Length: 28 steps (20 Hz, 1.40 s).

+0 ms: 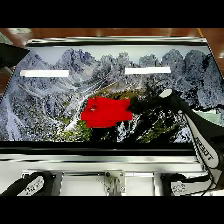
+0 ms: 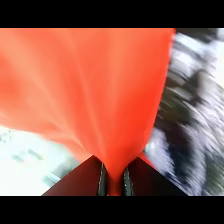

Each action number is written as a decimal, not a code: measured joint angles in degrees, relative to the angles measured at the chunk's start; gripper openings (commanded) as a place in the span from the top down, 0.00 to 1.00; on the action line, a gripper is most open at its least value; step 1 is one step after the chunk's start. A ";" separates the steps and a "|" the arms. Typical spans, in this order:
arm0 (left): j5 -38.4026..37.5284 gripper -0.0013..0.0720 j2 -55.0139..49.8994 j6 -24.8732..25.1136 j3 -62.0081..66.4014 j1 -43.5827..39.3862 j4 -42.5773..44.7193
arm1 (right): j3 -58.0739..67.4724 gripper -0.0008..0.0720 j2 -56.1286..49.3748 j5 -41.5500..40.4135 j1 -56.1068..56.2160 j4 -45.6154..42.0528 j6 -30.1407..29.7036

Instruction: Fold the shirts.

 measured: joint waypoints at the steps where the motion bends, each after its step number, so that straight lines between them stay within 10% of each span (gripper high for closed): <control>1: 0.00 0.93 0.00 0.00 -0.02 -0.02 0.00 | 1.64 0.90 1.95 0.63 -1.57 0.33 -1.11; 16: 0.04 0.93 0.00 -0.20 -0.02 -0.07 -0.31 | 11.72 0.90 24.28 20.35 -52.63 -9.05 4.87; 28: -1.46 0.93 0.00 -1.51 -0.02 -0.07 -0.31 | 11.78 0.90 25.20 29.73 -70.64 -22.45 6.19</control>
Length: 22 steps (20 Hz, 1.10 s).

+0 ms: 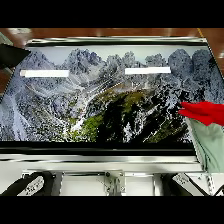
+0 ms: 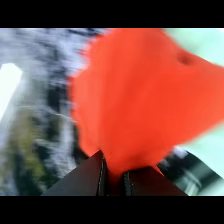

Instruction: Fold the shirts.

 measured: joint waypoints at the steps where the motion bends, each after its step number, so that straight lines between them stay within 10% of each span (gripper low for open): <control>1: -0.24 0.93 0.00 -0.02 0.00 0.00 0.00 | 0.00 0.90 0.11 1.57 -1.86 -2.43 0.17; 11: -1.03 0.93 0.00 -1.07 0.00 0.00 -0.02 | -11.72 0.90 2.45 4.07 -14.03 -11.56 -0.02; 12: -1.05 0.93 0.00 -1.07 0.02 0.00 0.00 | -14.78 0.84 2.47 3.34 -14.29 -12.63 -0.26; 14: -1.07 0.93 0.00 -1.14 0.02 0.00 -0.02 | -19.19 0.14 2.56 1.20 -14.58 -14.78 -0.28; 15: -1.07 0.93 0.00 -1.36 0.02 0.00 -0.02 | -20.68 0.07 2.56 0.20 -14.67 -15.78 -0.24; 22: -0.92 0.93 -0.26 -1.97 0.02 -0.02 -0.02 | -12.63 0.23 4.35 -6.12 -14.49 -9.46 -0.85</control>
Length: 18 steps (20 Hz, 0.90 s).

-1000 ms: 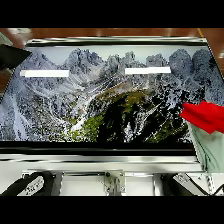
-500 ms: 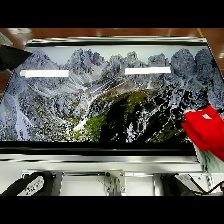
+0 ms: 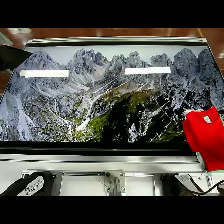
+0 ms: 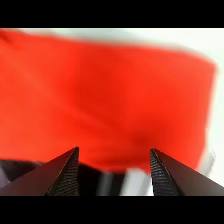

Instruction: Fold the shirts.

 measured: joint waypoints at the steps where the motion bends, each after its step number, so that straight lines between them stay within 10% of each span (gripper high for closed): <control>1: 0.17 0.93 -0.33 0.00 0.00 -0.33 0.33 | 2.95 0.23 0.83 -2.69 1.01 3.76 -0.02; 5: -2.36 0.93 -3.98 -3.91 0.28 -7.10 14.27 | 9.86 0.11 4.66 -10.43 14.56 12.13 -0.37; 6: -3.63 0.81 -5.31 -6.27 0.35 -9.75 19.61 | 10.36 0.02 5.07 -10.16 20.52 10.91 -0.24; 8: -6.47 0.20 -8.28 -10.58 0.46 -15.65 30.18 | 9.88 0.02 4.72 -7.48 32.11 5.46 1.27; 18: -14.75 0.17 -15.32 -20.02 0.52 -28.61 55.47 | 5.70 0.02 -1.70 4.11 64.50 -8.63 5.42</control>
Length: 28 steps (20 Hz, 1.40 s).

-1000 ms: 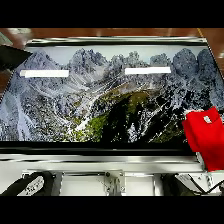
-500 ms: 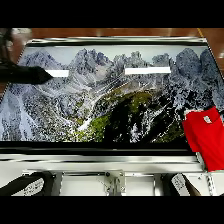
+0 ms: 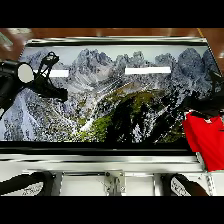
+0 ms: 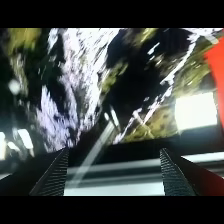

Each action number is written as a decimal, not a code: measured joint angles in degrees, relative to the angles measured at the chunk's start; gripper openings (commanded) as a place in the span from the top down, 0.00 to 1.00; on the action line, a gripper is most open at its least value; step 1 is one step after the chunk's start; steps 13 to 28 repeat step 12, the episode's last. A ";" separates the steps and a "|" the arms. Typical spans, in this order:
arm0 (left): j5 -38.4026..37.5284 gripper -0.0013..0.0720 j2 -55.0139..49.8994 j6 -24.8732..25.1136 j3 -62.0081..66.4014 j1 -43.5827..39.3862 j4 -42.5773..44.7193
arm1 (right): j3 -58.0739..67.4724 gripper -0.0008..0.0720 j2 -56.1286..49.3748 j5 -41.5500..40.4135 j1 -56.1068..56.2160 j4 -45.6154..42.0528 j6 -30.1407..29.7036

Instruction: Fold the shirts.

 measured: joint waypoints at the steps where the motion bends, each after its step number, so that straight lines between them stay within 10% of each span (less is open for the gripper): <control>1: -0.26 0.17 -0.09 -0.15 0.00 -0.20 0.48 | -0.04 0.02 -0.17 0.11 0.87 -0.07 0.04; 28: -0.81 0.16 -0.42 -0.59 0.00 -0.66 1.90 | -0.17 0.02 -0.48 0.92 3.28 0.02 0.17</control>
